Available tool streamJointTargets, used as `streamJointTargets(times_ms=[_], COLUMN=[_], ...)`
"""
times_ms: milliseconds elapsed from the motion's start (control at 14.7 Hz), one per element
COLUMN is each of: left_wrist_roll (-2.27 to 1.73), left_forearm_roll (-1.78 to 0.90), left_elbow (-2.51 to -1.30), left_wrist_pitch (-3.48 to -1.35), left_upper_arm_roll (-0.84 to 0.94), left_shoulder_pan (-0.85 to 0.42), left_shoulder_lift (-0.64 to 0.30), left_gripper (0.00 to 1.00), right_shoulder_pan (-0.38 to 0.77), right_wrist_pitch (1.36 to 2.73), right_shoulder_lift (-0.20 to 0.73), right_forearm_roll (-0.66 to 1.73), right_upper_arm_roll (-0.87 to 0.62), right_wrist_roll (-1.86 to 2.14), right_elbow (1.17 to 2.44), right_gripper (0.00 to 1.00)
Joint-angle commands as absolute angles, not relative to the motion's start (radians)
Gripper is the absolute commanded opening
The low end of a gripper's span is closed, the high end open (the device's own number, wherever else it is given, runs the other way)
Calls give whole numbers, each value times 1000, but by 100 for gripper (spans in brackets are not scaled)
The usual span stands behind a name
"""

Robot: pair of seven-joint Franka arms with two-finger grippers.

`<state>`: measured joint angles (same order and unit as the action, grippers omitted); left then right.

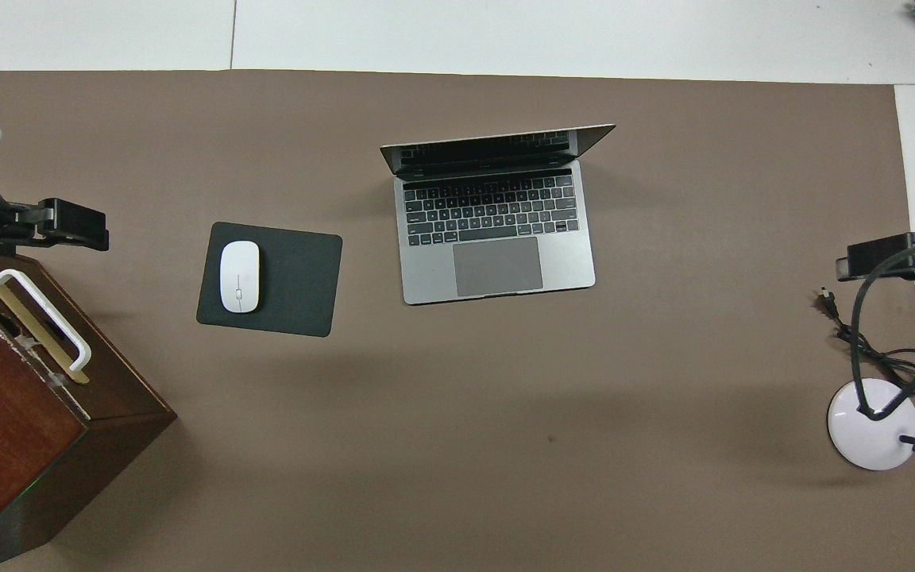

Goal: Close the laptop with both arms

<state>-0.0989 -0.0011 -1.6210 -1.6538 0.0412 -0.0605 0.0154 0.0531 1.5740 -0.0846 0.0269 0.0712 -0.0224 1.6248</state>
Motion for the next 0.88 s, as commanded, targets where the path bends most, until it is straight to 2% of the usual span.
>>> streamJointTargets(times_ms=[0, 816], left_wrist_roll=[-86, -100], left_forearm_roll=[9, 3], left_elbow=[-1620, -1624], left_wrist_pitch=[-1663, -1661], left_upper_arm_roll=[48, 43], left_shoulder_pan=[-54, -55], left_shoulder_lift=[15, 15], left_gripper=[100, 100], right_shoulder_pan=[34, 34], right_wrist_pitch=[1589, 1589], right_shoulder_lift=[-94, -94], right_forearm_roll=[17, 17], right_upper_arm_roll=[60, 60], right_wrist_roll=[-6, -5], right_elbow=[1641, 1641], right_gripper=[100, 100])
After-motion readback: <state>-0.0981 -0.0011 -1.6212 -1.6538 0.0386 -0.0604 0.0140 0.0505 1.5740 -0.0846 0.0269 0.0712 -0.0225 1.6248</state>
